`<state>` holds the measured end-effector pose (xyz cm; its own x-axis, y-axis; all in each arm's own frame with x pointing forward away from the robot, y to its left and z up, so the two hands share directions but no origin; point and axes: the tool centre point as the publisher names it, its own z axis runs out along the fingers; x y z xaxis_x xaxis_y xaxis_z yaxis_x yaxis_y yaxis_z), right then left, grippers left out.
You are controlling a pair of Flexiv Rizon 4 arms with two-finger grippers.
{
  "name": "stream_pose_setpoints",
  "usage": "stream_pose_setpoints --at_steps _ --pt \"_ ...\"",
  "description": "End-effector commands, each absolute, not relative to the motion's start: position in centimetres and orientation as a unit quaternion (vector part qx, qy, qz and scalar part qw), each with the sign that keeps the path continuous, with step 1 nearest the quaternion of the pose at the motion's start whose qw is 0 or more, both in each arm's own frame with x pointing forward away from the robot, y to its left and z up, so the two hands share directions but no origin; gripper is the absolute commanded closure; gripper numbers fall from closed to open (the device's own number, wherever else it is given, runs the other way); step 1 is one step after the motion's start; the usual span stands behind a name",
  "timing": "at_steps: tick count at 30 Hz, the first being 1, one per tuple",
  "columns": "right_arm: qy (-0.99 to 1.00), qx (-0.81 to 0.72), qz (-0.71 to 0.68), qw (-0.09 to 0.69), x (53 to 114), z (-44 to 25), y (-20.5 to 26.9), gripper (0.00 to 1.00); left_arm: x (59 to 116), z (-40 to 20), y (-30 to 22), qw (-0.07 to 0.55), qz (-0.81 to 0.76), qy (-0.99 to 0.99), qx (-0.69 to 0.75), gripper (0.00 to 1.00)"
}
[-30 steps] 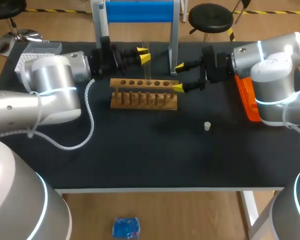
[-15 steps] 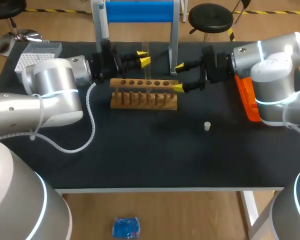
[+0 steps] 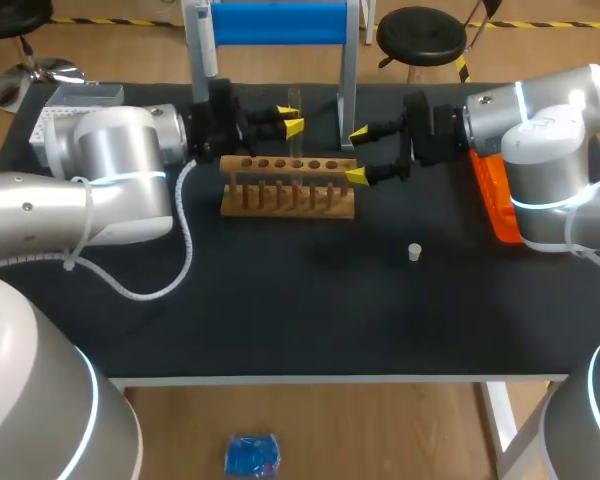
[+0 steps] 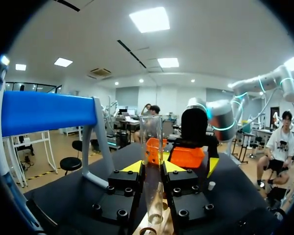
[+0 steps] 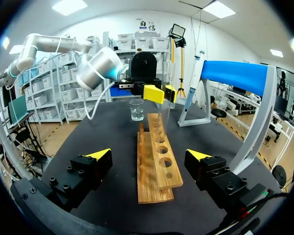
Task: Invert the test tube, pick up the pipette, mount the tip to pipette, aspirate from beaker and dispense into the tube, eject the tip, return the pipette, and cap with the stopper.
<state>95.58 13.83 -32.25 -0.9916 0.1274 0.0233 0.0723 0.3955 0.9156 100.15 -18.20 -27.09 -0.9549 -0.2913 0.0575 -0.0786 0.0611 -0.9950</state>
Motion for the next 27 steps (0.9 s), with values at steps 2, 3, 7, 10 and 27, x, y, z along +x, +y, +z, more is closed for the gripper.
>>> stream_pose_setpoints --at_steps 2,3,7,10,27 --pt "0.835 0.06 0.546 0.026 95.5 -32.2 13.8 0.0 100.0 -27.1 -18.2 0.078 -0.66 0.736 -0.131 1.0" --pt "0.835 0.06 0.546 0.026 95.5 -32.2 13.8 0.0 100.0 -27.1 -18.2 0.078 -0.655 0.74 -0.132 1.0" --pt "0.835 0.06 0.546 0.026 95.5 -32.2 13.8 0.0 100.0 -27.3 -18.3 0.077 -0.647 0.747 -0.133 1.0" --pt "0.835 0.06 0.546 0.026 95.5 -32.2 13.8 0.0 99.9 -27.5 -18.2 0.075 -0.635 0.757 -0.137 1.0" --pt "0.835 0.06 0.546 0.026 95.5 -32.2 13.8 0.0 100.0 -29.0 -17.9 0.066 -0.632 0.756 -0.155 1.0"
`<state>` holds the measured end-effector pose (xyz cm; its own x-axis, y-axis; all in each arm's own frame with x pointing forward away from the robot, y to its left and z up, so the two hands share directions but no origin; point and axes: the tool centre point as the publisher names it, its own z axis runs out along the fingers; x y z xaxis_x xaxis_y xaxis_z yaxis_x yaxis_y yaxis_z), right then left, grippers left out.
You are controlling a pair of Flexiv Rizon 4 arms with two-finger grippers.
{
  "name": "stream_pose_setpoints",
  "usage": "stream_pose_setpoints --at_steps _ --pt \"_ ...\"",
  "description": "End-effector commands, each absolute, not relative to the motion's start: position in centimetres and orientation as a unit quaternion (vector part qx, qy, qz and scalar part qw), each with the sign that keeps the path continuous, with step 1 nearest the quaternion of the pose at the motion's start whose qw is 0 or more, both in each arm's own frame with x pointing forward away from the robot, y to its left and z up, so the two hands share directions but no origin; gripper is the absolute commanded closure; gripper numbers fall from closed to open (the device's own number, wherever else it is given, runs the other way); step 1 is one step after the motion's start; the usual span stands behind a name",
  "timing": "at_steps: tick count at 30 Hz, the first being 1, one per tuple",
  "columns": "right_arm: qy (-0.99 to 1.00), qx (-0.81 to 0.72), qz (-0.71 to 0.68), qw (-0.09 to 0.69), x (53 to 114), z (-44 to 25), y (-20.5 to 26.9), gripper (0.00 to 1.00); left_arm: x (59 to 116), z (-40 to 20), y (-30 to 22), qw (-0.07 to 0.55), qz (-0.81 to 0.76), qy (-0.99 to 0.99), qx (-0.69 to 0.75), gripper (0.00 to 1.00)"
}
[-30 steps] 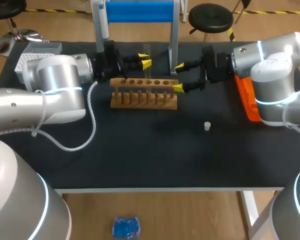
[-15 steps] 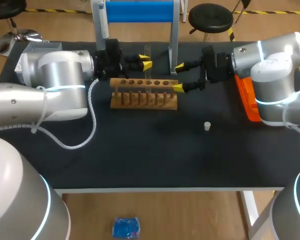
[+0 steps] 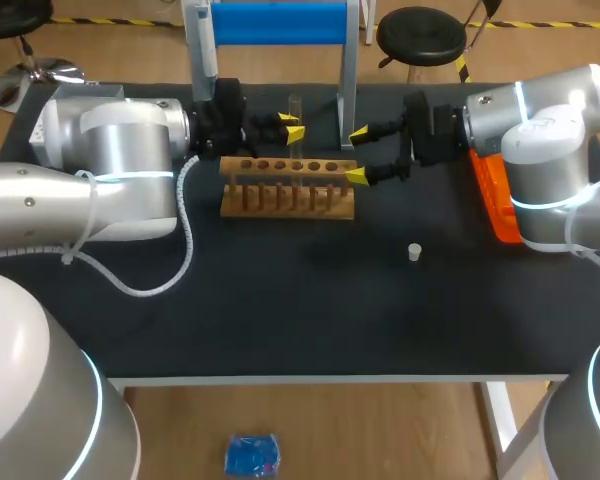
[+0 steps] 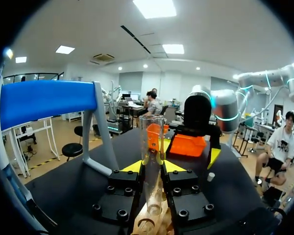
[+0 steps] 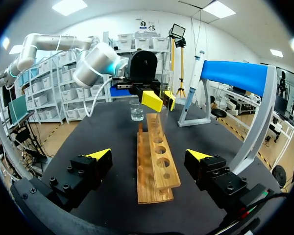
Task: Invert the test tube, pick up the pipette, mount the tip to pipette, aspirate from beaker and dispense into the tube, eject the tip, return the pipette, and cap with the stopper.
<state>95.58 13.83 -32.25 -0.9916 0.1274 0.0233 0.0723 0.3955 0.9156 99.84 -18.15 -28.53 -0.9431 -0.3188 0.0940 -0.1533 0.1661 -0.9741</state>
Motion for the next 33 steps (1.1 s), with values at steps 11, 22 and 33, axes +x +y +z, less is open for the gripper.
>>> stream_pose_setpoints --at_steps 11,22,33 --pt "0.835 0.06 0.546 0.026 95.48 -32.2 13.79 0.0 99.96 -29.69 -17.31 0.066 -0.65 0.739 -0.165 1.0" --pt "0.835 0.06 0.546 0.026 95.48 -32.2 13.79 0.0 99.93 -30.05 -17.12 0.062 -0.647 0.74 -0.17 1.0" --pt "0.835 0.06 0.546 0.026 95.48 -32.2 13.79 0.0 100.16 -29.61 -17.67 0.061 -0.63 0.757 -0.162 1.0"
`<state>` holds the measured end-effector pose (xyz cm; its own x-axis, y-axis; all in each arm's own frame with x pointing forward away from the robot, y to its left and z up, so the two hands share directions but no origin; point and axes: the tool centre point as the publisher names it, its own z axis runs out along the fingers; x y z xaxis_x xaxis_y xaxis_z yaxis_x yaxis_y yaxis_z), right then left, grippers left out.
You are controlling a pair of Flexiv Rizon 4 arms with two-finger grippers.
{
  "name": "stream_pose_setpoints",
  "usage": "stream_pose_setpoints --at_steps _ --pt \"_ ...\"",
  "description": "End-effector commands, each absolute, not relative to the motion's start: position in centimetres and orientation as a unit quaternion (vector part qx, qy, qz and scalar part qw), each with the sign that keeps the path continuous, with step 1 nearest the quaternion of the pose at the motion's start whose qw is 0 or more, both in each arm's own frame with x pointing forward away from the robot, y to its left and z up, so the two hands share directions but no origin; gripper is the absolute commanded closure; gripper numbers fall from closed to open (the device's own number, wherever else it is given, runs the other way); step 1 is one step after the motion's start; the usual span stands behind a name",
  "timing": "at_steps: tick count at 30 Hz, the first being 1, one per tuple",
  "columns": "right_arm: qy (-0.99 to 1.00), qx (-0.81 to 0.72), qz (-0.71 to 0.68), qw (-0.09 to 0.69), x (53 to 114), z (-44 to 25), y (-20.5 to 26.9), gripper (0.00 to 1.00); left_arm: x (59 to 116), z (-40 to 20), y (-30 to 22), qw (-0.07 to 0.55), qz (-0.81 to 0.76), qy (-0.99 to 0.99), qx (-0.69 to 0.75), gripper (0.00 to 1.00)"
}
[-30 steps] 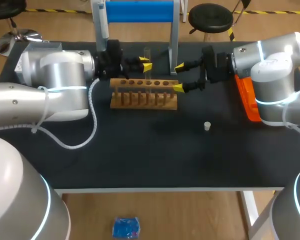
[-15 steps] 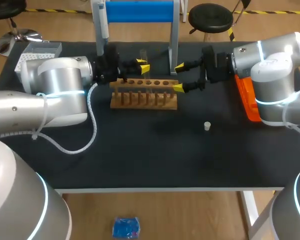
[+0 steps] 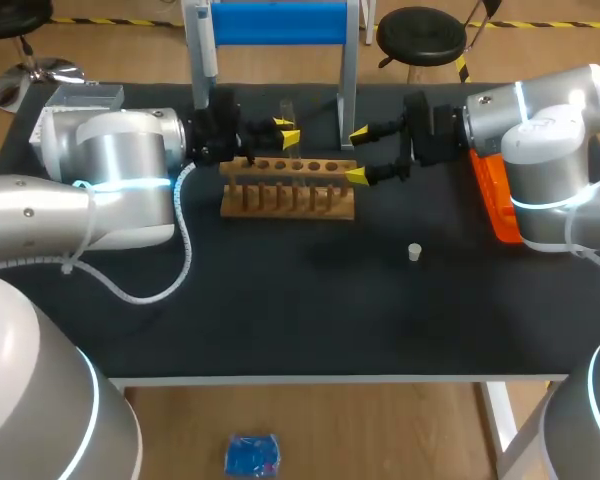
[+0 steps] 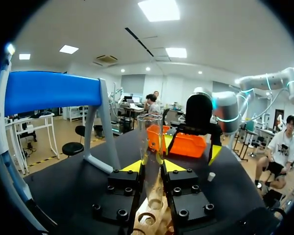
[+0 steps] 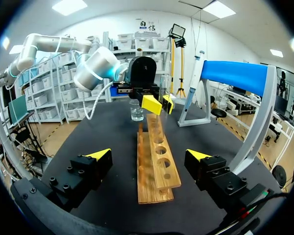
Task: Invert the test tube, pick up the pipette, mount the tip to pipette, aspirate from beaker and dispense into the tube, eject the tip, return the pipette, and cap with the stopper.
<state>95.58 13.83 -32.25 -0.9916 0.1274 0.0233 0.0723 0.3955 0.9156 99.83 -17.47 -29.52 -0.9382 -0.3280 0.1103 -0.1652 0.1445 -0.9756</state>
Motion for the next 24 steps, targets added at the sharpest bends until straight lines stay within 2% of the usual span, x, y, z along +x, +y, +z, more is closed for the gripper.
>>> stream_pose_setpoints --at_steps 1,24 --pt "0.835 0.06 0.546 0.026 95.48 -32.2 13.79 0.0 100.17 -29.58 -17.72 0.061 -0.629 0.758 -0.161 1.0" --pt "0.835 0.06 0.546 0.026 95.48 -32.2 13.79 0.0 100.2 -29.6 -18.58 0.06 -0.613 0.772 -0.155 1.0"
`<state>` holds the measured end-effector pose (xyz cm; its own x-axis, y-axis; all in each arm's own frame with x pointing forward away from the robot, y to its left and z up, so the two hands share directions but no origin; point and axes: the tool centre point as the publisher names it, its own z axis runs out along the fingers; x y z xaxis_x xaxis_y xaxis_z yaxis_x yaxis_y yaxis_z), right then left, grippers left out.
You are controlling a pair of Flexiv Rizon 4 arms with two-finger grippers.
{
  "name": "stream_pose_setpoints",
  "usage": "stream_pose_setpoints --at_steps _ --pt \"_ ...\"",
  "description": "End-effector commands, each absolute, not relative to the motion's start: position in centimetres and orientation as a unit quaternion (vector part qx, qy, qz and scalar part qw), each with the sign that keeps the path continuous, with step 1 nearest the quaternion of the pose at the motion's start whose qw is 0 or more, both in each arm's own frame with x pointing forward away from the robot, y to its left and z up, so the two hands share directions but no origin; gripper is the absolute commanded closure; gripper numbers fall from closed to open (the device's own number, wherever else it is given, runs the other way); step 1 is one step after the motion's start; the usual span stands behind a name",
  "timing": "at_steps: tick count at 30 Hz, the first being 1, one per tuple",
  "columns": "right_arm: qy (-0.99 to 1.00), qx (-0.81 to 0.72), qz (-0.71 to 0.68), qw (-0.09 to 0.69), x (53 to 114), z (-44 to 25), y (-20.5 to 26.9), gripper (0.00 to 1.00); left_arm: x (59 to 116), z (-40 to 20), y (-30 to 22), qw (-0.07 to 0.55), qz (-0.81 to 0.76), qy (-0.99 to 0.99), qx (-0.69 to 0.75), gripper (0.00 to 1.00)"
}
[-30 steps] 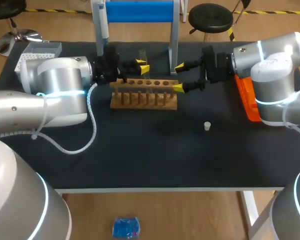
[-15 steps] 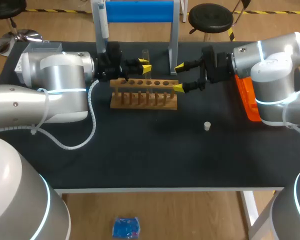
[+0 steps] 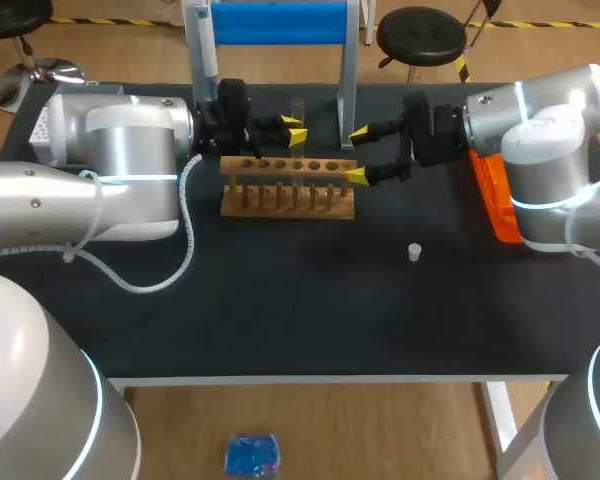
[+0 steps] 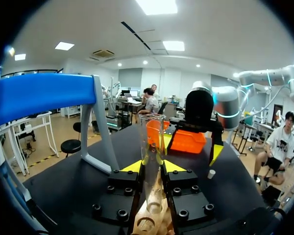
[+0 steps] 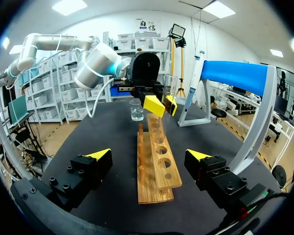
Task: Invert the test tube, pick up the pipette, mount the tip to pipette, aspirate from beaker and dispense into the tube, eject the tip, return the pipette, and cap with the stopper.
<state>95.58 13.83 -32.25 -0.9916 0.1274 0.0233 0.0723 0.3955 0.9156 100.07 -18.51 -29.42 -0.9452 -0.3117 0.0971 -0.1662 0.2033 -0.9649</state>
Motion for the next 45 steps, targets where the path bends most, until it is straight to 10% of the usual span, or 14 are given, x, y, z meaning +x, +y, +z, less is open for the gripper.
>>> stream_pose_setpoints --at_steps 1,30,32,45 --pt "0.835 0.06 0.546 0.026 95.48 -32.2 13.79 0.0 100.2 -29.6 -18.58 0.06 -0.614 0.772 -0.154 1.0" --pt "0.835 0.06 0.546 0.026 95.48 -32.2 13.79 0.0 99.29 -30.26 -18.11 0.074 -0.625 0.76 -0.163 1.0" --pt "0.835 0.06 0.546 0.026 95.48 -32.2 13.79 0.0 99.39 -30.28 -18.08 0.071 -0.624 0.76 -0.168 0.0" --pt "0.835 0.06 0.546 0.026 95.48 -32.2 13.79 0.0 99.54 -29.59 -17.83 0.077 -0.611 0.77 -0.169 0.0"
